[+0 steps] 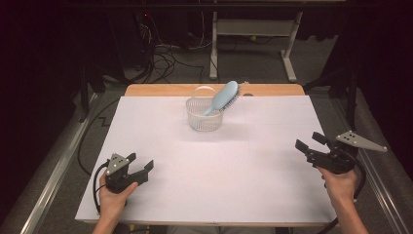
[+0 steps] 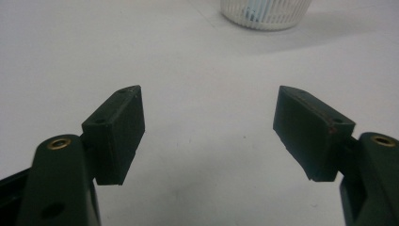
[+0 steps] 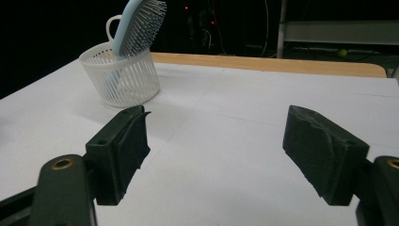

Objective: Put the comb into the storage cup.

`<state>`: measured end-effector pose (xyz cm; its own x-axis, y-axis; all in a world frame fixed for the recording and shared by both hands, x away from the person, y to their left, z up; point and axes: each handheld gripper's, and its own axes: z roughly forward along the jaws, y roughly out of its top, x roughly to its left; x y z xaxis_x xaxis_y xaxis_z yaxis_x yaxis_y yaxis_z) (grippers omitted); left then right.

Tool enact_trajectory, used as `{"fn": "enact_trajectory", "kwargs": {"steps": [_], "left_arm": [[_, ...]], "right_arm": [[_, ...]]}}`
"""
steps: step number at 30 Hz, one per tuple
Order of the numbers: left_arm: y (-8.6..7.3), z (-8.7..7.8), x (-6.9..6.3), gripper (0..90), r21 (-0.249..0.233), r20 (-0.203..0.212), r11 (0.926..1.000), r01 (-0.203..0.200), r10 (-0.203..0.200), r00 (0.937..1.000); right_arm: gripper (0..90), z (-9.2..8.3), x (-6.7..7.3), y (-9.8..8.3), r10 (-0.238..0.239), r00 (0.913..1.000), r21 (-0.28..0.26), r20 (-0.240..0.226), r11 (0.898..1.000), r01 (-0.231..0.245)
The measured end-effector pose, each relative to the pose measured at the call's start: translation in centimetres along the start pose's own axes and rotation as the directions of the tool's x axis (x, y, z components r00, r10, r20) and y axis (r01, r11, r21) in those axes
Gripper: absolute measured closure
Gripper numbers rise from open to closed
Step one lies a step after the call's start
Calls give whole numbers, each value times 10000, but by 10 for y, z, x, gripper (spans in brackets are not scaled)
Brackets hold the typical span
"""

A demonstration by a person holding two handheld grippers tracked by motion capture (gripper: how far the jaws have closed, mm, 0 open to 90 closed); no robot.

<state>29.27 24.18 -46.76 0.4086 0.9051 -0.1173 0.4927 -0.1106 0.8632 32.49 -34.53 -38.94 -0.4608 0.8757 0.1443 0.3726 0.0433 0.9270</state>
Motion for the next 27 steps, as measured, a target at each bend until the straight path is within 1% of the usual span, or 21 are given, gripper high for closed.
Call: {"fn": "enact_trajectory", "kwargs": {"steps": [9,15,27], "left_arm": [[0,0,0,263,-9,-21,10000,-34,34,10000],[-1,-1,0,263,-21,-42,10000,-1,1,10000],[-1,-2,1,263,-66,-89,10000,15,-15,10000]], "right_arm": [[228,-7,1,-12,90,10000,61,21,9999,-90],[228,-13,1,-19,142,9999,-2,22,9999,-142],[222,-22,1,-34,235,9996,11,172,9997,-235]]}}
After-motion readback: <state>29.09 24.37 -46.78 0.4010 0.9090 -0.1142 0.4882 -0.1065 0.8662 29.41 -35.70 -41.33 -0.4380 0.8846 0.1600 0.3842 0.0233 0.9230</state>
